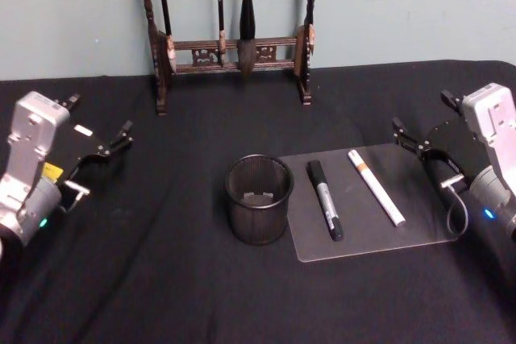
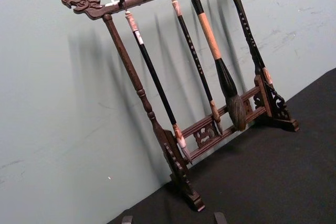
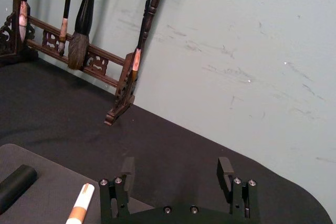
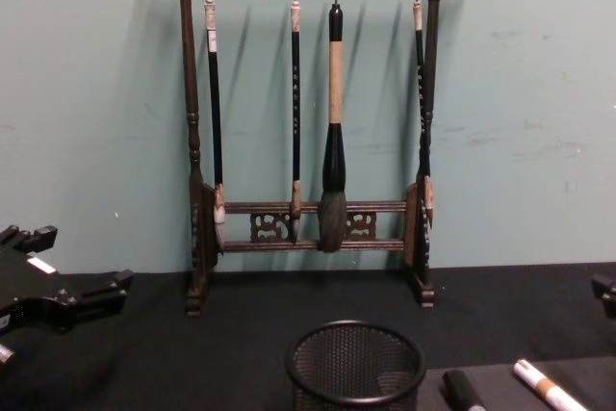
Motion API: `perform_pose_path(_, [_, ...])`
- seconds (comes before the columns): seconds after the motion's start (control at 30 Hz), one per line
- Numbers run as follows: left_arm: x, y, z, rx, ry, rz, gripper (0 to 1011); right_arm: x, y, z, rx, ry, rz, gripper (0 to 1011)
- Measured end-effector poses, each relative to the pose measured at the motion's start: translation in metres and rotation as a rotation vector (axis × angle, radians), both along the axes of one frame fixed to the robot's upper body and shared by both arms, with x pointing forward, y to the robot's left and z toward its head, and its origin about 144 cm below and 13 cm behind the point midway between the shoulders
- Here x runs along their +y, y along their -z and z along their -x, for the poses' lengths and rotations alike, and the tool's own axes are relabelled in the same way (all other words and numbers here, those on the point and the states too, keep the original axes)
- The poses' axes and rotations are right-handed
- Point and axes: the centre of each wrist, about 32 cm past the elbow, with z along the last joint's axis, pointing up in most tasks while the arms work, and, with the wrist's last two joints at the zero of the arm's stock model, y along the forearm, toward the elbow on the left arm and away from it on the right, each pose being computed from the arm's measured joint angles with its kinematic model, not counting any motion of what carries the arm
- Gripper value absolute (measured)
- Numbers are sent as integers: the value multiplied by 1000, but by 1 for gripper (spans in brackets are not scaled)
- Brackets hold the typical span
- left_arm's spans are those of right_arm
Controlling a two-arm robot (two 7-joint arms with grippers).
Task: Pick up the water-based marker from the table and place it into the pen holder.
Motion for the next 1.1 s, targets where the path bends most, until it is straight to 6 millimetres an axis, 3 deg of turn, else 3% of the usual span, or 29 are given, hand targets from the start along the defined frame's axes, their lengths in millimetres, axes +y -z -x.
perform_pose_path(1.1, [0, 0, 0, 0, 0, 0, 1001, 0, 0, 0, 0, 0, 0, 1000])
